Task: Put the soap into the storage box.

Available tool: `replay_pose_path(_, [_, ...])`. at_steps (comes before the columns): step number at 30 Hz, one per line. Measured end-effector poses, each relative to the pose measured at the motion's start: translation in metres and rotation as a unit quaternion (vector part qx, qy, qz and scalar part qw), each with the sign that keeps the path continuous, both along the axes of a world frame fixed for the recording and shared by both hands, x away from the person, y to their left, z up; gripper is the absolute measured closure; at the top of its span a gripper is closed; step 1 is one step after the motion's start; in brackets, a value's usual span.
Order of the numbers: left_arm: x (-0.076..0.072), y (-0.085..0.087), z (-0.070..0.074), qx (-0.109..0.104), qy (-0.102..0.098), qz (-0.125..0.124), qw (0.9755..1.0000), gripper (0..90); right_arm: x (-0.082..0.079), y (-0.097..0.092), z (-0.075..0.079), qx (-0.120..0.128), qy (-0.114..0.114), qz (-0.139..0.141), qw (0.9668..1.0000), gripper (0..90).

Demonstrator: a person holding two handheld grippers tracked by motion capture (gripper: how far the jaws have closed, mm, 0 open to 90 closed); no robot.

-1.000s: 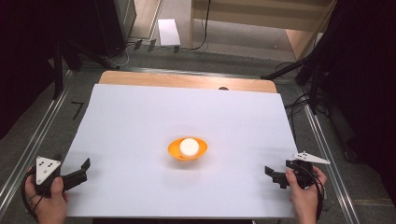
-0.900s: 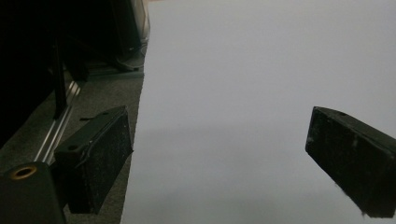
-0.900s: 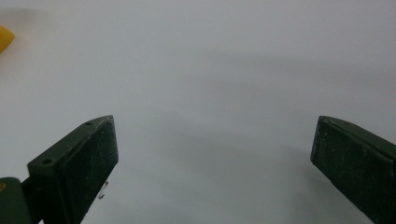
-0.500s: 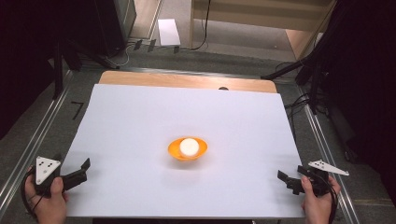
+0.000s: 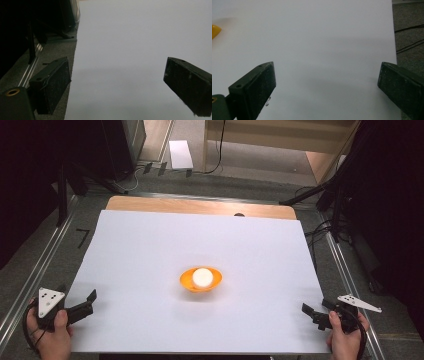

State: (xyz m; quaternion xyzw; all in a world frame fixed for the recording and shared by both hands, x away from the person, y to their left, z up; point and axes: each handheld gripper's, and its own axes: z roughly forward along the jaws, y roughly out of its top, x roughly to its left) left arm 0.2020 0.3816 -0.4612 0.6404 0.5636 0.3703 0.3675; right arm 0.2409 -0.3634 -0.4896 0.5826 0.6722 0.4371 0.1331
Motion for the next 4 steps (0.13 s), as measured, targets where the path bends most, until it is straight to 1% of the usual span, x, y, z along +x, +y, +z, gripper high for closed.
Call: replay_pose_path(4, [0.0004,0.0,0.0,0.001,0.002,-0.001,1.0,7.4,-0.0001,-0.0005,0.0012,0.005,-0.003,-0.004,1.0,1.8])
